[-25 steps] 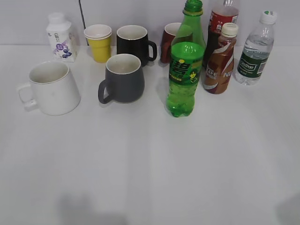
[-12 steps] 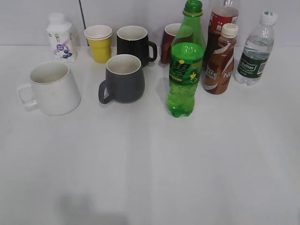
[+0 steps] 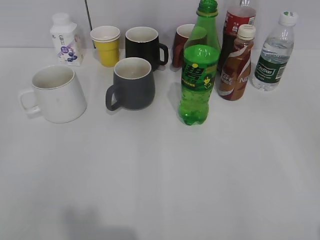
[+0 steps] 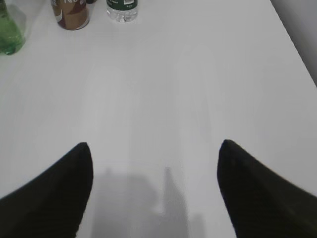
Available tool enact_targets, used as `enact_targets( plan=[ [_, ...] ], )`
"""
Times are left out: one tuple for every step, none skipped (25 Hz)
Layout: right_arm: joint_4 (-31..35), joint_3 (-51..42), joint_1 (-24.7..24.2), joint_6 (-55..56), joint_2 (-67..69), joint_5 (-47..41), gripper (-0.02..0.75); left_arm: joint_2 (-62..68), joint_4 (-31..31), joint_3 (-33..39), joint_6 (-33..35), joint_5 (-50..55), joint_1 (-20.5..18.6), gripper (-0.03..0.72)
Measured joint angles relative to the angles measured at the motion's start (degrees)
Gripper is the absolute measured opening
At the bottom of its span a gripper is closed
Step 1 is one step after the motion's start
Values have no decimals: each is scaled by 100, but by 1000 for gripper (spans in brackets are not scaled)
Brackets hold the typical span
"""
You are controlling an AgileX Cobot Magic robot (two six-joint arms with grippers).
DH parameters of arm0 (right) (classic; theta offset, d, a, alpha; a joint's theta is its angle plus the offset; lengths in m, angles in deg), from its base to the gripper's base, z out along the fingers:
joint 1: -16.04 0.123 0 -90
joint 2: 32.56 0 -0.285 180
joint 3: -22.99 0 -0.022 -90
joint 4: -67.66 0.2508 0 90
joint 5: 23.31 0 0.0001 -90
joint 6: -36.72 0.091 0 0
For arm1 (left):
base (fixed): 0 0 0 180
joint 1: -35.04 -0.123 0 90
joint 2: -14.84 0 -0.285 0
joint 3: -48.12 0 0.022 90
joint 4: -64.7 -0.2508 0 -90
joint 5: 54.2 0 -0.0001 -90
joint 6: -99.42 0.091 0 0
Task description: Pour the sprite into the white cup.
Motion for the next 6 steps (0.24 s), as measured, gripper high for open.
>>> enact_targets(
  plan=[
    [0, 0, 0, 0, 0, 0, 589, 0, 0, 0, 0, 0, 0, 497],
    [0, 0, 0, 0, 0, 0, 589, 0, 0, 0, 0, 0, 0, 497],
    [0, 0, 0, 0, 0, 0, 589, 0, 0, 0, 0, 0, 0, 497],
    [0, 0, 0, 0, 0, 0, 589, 0, 0, 0, 0, 0, 0, 497],
    [0, 0, 0, 0, 0, 0, 589, 0, 0, 0, 0, 0, 0, 497],
    [0, 0, 0, 0, 0, 0, 589, 0, 0, 0, 0, 0, 0, 497]
  ],
)
